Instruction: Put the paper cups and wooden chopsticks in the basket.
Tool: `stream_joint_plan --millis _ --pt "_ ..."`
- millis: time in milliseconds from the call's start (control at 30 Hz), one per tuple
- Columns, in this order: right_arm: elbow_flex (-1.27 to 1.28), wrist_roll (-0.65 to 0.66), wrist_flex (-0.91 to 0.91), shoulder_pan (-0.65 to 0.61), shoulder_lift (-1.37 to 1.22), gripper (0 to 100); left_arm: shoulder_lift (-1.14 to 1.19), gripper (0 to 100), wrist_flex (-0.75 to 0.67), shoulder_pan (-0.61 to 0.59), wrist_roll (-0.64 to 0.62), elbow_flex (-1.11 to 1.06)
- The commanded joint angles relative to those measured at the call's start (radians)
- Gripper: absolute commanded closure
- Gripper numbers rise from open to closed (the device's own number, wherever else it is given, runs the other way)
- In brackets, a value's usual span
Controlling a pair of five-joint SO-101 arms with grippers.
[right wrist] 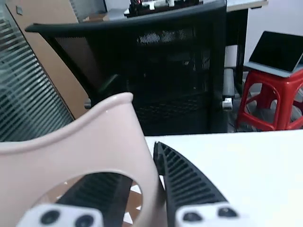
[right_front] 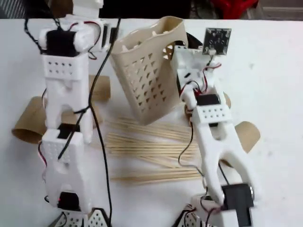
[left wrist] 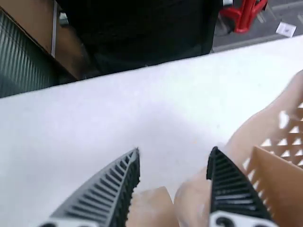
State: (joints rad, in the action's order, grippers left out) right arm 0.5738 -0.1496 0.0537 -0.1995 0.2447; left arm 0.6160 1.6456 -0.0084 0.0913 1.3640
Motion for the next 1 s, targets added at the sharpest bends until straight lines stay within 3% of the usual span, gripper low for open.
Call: stream_joint_plan --millis 0,300,533,700,967 --pt "0.040 -0.015 0.024 -0.025 0.182 98.3 0.038 76 0.015 0.004 -0.008 0.026" --pt "0.071 -0.009 0.019 -0.065 0.246 98.3 0.081 76 0.061 0.059 0.018 0.038" --pt "0.072 -0.006 0.022 -0.024 0.243 98.2 -0.087 76 0.118 0.024 0.023 0.157" --pt "0.052 0.069 0.027 -0.030 0.180 98.2 -0.265 76 0.133 0.030 0.058 0.055" --pt "-0.058 0.068 0.021 -0.028 0.059 98.2 -0.420 76 0.110 0.051 0.092 -0.241"
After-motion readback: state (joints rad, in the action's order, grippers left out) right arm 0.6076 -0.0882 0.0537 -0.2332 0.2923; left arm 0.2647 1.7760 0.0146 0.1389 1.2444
